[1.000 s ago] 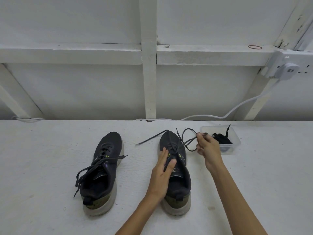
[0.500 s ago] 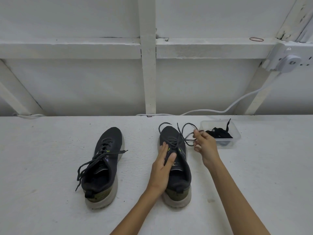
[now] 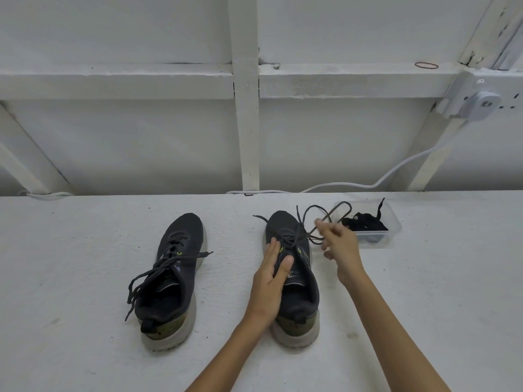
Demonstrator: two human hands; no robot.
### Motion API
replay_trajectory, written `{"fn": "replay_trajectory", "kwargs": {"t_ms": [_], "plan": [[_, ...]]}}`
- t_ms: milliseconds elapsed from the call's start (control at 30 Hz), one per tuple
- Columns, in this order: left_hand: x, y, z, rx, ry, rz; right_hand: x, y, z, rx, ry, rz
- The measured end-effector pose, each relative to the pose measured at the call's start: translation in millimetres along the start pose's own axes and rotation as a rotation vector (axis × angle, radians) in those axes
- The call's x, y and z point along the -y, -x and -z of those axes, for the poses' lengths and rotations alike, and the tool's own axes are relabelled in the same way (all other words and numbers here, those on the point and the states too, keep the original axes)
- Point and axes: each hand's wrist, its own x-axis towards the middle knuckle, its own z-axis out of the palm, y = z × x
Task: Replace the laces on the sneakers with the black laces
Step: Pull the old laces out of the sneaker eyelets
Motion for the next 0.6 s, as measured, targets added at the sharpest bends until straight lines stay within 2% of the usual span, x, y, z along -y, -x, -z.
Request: {"fn": "replay_trajectory", "kwargs": {"t_ms": [67, 133, 200, 300, 367, 533, 600], "plan": [[-1, 0, 0, -0.003, -0.008, -0.002, -5, 13, -8, 0.144, 0.124, -0.007], [-1, 0, 0, -0.001, -0.015, -0.005, -7, 15, -10, 0.193, 0.118, 0.016], [-1, 1, 0, 0.004, -0.020, -0.006, -4, 8, -7, 0.105, 0.042, 0.044], [-1, 1, 0, 0.003, -0.012, -0.006, 1, -7, 2, -0.152, -0.154, 0.058], [-1, 1, 0, -0.003, -0.007, -0.003, 1, -9, 4, -0.195, -0.199, 0.059], [-2, 0, 0, -0.006, -0.002, -0.012, -9, 12, -9, 0.165, 0.080, 0.006], [-2, 1, 0, -0.007, 0.000, -0.010, -10, 12, -11, 0.170, 0.087, 0.070]]}}
